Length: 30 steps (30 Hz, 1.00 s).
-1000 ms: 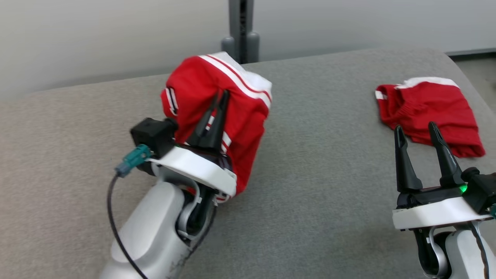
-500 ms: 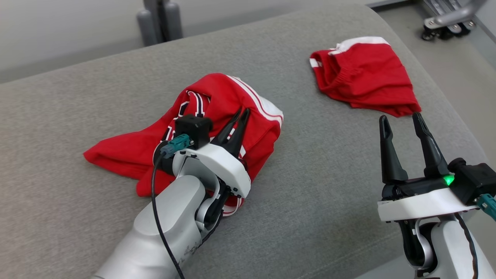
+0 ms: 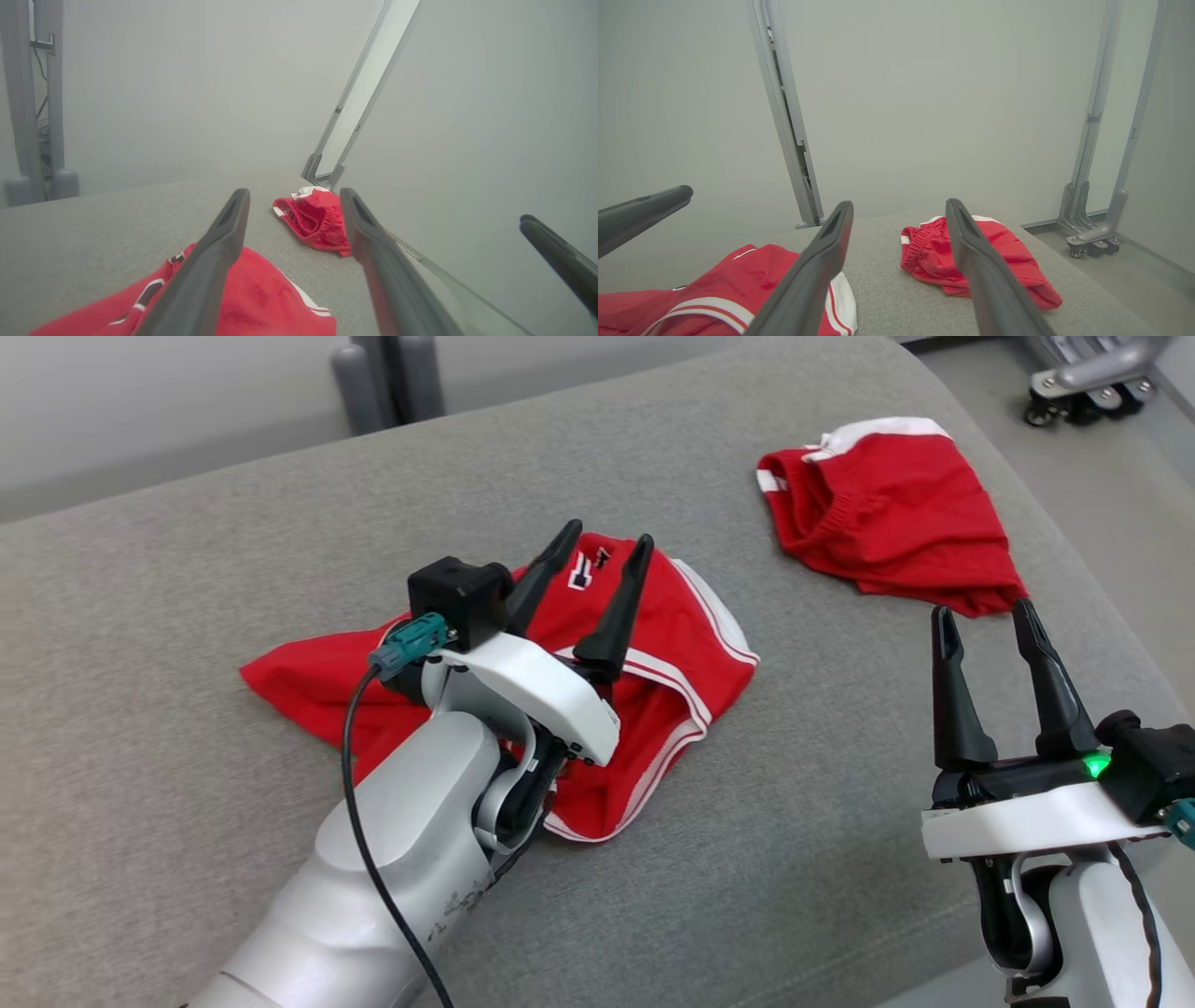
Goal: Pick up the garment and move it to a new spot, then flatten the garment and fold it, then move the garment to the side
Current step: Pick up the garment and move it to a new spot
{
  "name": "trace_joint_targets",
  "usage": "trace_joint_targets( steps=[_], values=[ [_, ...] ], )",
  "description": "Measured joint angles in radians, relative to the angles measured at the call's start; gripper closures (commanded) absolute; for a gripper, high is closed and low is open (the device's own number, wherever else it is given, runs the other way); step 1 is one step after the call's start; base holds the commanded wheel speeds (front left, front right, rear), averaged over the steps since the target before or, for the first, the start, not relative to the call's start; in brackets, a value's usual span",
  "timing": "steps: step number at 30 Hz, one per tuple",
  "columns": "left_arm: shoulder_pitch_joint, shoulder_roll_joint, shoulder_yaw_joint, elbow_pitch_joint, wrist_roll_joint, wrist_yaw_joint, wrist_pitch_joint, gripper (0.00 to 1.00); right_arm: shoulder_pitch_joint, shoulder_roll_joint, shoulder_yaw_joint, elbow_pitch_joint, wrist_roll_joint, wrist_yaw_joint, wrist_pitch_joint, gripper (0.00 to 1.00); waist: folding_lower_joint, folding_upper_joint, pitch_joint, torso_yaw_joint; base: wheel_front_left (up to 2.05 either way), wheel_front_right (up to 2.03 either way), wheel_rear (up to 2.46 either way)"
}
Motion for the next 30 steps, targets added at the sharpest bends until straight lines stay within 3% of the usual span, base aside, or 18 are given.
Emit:
trace_joint_targets(
  steps=[8, 15, 21, 30],
  values=[
    [0.090, 0.002, 0.185, -0.058, 0.197, 0.009, 0.000, 0.00, 0.016, -0.019, 0.002, -0.015, -0.016, 0.000, 0.000, 0.00, 0.0000, 0.0000, -0.052, 0.100, 0.00, 0.00, 0.00],
    [0.259, 0.035, 0.343, -0.199, 0.415, -0.002, -0.001, 0.00, 0.038, -0.038, 0.039, -0.030, -0.020, 0.000, 0.000, 0.00, 0.0000, 0.0000, -0.097, 0.199, 0.00, 0.00, 0.00],
    [0.418, 0.031, 0.465, -0.268, 0.519, -0.020, -0.001, 0.00, 0.061, -0.040, 0.074, -0.024, -0.020, 0.000, 0.000, 0.00, 0.0000, 0.0000, -0.130, 0.250, 0.00, 0.00, 0.00],
    [0.600, 0.003, 0.593, -0.342, 0.562, -0.037, -0.001, 0.00, 0.080, -0.040, 0.095, -0.007, -0.020, 0.000, 0.000, 0.00, 0.0000, 0.0000, -0.155, 0.272, 0.00, 0.00, 0.00]
  ],
)
